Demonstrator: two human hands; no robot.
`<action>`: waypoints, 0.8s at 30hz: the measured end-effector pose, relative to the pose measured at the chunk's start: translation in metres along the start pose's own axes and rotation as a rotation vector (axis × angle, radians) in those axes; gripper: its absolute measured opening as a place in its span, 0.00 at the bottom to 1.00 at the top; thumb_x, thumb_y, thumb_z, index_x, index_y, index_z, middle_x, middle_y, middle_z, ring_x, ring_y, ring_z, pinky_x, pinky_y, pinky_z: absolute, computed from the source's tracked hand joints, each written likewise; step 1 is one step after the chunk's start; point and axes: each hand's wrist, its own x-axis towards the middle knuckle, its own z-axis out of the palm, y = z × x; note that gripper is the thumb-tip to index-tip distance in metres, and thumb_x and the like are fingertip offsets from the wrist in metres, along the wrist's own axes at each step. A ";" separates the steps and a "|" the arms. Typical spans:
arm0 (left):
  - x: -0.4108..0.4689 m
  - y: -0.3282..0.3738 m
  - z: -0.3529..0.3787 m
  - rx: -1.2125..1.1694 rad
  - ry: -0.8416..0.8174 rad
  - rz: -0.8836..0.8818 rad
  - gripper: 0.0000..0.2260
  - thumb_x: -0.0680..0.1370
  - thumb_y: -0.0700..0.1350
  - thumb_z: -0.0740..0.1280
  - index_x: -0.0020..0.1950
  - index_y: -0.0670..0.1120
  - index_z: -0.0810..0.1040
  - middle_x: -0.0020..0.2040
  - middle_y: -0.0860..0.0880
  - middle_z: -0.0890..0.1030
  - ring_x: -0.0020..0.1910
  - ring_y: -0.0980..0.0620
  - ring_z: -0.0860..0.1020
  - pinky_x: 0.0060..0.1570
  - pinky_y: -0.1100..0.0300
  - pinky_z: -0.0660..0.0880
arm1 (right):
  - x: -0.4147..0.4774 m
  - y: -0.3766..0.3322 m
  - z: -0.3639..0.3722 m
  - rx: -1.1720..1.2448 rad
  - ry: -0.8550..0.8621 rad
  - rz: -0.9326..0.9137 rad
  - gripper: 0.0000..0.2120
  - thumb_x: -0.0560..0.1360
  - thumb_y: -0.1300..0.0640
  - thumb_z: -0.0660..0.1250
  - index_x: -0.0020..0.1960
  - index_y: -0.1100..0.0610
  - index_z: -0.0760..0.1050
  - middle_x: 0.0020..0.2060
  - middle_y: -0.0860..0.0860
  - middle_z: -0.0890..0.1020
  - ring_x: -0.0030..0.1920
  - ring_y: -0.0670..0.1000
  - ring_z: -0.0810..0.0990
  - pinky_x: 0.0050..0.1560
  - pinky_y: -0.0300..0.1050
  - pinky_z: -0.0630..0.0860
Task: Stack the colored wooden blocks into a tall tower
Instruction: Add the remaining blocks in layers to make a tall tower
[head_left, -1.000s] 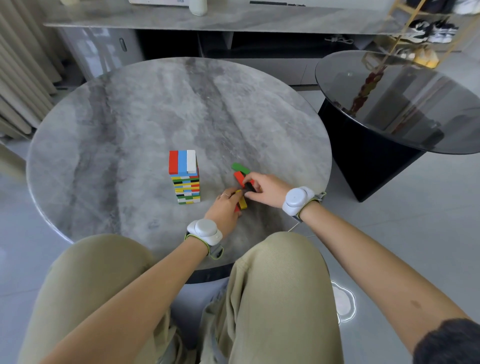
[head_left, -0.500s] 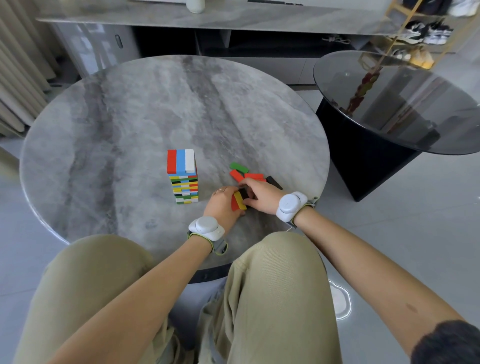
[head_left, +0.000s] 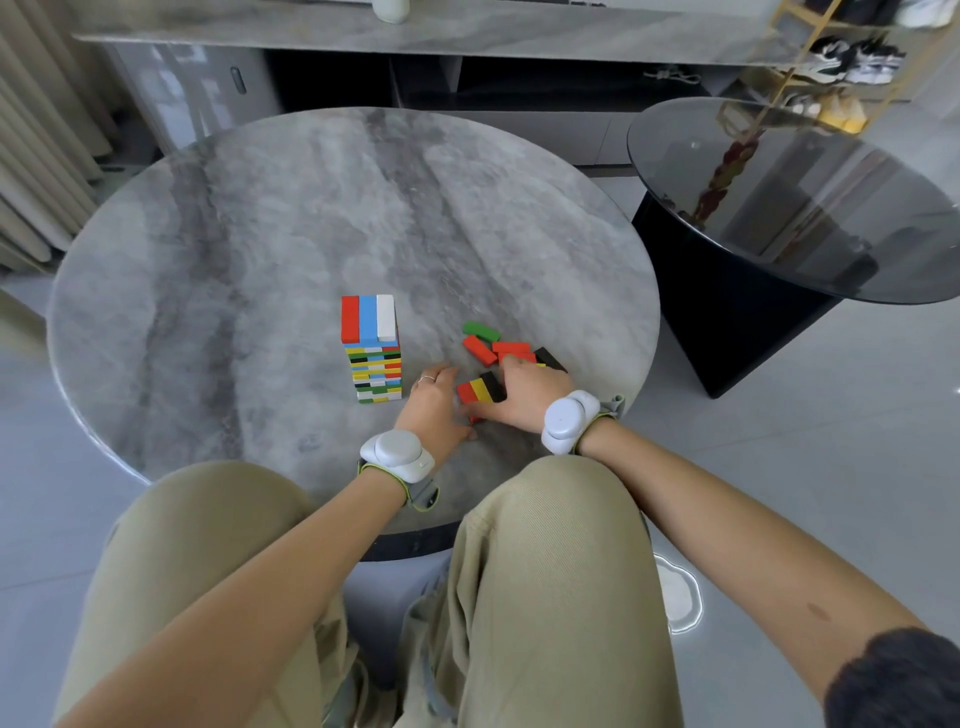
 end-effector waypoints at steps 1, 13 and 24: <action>-0.002 -0.003 -0.002 0.018 -0.017 -0.003 0.40 0.67 0.42 0.76 0.74 0.40 0.60 0.72 0.41 0.63 0.72 0.43 0.62 0.70 0.57 0.62 | 0.000 -0.002 0.003 0.003 -0.012 0.013 0.38 0.62 0.25 0.64 0.54 0.57 0.70 0.48 0.50 0.79 0.47 0.54 0.80 0.43 0.47 0.75; -0.014 -0.011 -0.015 0.097 -0.071 0.044 0.22 0.75 0.34 0.61 0.70 0.42 0.67 0.67 0.42 0.70 0.63 0.45 0.73 0.61 0.58 0.72 | 0.009 -0.011 -0.001 -0.169 -0.033 -0.123 0.44 0.67 0.33 0.64 0.75 0.50 0.52 0.58 0.53 0.75 0.58 0.55 0.75 0.42 0.46 0.69; -0.033 -0.006 -0.049 0.144 -0.120 0.141 0.10 0.77 0.40 0.59 0.52 0.43 0.79 0.51 0.44 0.81 0.48 0.46 0.79 0.50 0.55 0.77 | 0.016 -0.009 -0.020 -0.011 -0.150 -0.168 0.25 0.69 0.42 0.70 0.57 0.58 0.69 0.50 0.50 0.76 0.47 0.52 0.75 0.41 0.43 0.72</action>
